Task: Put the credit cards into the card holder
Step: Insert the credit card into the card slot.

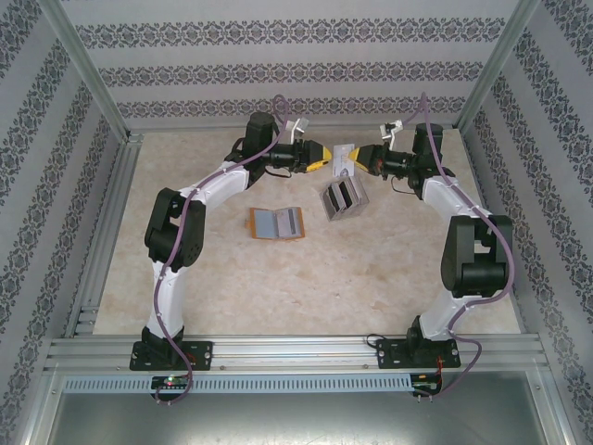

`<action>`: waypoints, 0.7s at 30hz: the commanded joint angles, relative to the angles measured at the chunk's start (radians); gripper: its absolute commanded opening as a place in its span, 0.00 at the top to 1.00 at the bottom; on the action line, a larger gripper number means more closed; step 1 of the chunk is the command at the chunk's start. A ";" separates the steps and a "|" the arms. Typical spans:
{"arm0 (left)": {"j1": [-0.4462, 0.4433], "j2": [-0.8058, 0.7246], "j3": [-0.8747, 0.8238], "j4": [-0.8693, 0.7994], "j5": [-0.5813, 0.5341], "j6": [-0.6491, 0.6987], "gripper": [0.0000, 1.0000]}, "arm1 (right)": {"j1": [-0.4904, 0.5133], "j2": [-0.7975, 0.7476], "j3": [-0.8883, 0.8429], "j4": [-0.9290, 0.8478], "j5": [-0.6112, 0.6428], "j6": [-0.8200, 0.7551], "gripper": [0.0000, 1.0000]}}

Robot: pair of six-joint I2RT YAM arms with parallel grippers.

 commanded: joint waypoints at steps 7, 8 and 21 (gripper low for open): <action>-0.006 0.024 0.060 0.076 0.038 -0.038 0.62 | 0.025 0.026 -0.001 0.112 -0.076 0.064 0.92; -0.007 0.026 0.060 0.079 0.039 -0.041 0.62 | 0.028 0.028 -0.001 0.111 -0.079 0.064 0.92; 0.003 0.003 0.056 -0.073 -0.003 0.078 0.62 | 0.023 0.007 -0.001 0.111 -0.080 0.070 0.91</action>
